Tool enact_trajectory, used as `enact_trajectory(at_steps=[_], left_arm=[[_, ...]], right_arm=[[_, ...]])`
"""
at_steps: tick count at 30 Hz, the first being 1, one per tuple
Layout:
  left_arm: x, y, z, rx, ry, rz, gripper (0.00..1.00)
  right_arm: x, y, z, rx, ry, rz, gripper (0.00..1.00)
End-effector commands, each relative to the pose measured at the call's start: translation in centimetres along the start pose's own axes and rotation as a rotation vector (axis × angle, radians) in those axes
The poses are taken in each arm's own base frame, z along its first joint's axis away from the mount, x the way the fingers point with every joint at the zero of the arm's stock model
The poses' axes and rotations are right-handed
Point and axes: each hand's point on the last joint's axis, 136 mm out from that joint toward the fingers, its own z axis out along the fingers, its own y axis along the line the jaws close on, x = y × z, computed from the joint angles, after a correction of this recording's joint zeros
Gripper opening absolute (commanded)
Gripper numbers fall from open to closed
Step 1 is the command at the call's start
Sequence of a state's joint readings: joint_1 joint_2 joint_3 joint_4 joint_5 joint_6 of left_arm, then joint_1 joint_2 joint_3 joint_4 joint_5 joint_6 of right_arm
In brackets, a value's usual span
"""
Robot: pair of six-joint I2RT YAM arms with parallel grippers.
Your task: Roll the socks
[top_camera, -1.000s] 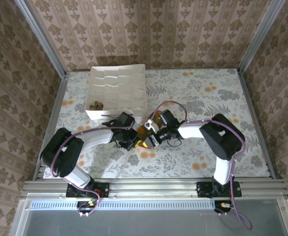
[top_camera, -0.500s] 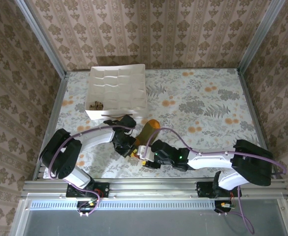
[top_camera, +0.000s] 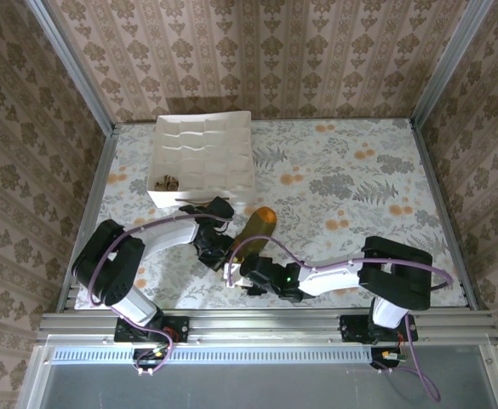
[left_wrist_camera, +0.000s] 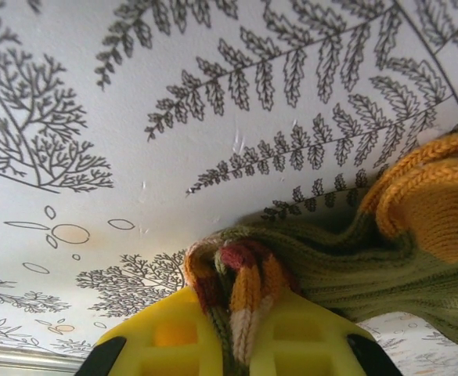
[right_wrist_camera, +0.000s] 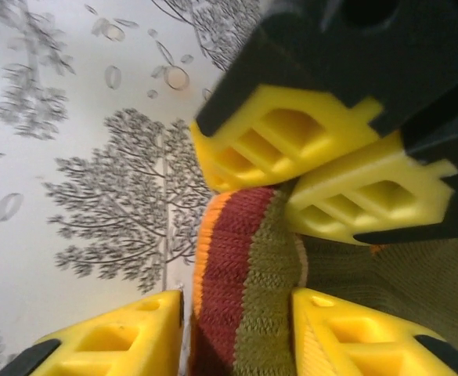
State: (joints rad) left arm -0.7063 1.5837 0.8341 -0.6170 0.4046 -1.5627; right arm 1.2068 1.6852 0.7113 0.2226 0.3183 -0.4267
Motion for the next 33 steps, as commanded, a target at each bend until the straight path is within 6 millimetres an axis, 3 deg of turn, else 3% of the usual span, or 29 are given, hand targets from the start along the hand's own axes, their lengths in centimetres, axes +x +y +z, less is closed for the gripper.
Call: enact_trajectory(at_steps=[1,5,10,13,17,26,33], left_arm=[[-1.2,3.1,1.2,-0.096,-0.03,-0.023,0.0],[-1.4,2.4,0.3,-0.02,-0.034,-0.011,0.04],[-2.0,1.1,-2.8,0.138,-0.09,-0.015,0.55],[-2.4,1.5,-4.0,0.197,-0.108,-0.037,0.66],[-2.7,1.8,-4.7,0.255,-0.126,-0.035,0.68],[-2.0,-1.8,-4.7,0.435,-0.134,0.04,0.58],[-2.1,-2.6,-2.9,0.426,-0.116,0.041,0.52]], right_arm=[[1.0,-0.8,1.0,0.055,0.065,-0.031,0.3],[1.9,-0.1,1.4,0.001,0.101,0.016,0.02],[3.3,1.6,1.3,-0.195,0.136,0.17,0.0],[3.6,2.5,1.0,-0.332,0.132,0.277,0.0],[3.8,2.6,0.8,-0.469,0.133,0.405,0.0],[5.1,1.3,1.9,-0.658,0.188,0.743,0.0],[6.6,0.7,2.6,-0.692,0.237,0.861,0.0]])
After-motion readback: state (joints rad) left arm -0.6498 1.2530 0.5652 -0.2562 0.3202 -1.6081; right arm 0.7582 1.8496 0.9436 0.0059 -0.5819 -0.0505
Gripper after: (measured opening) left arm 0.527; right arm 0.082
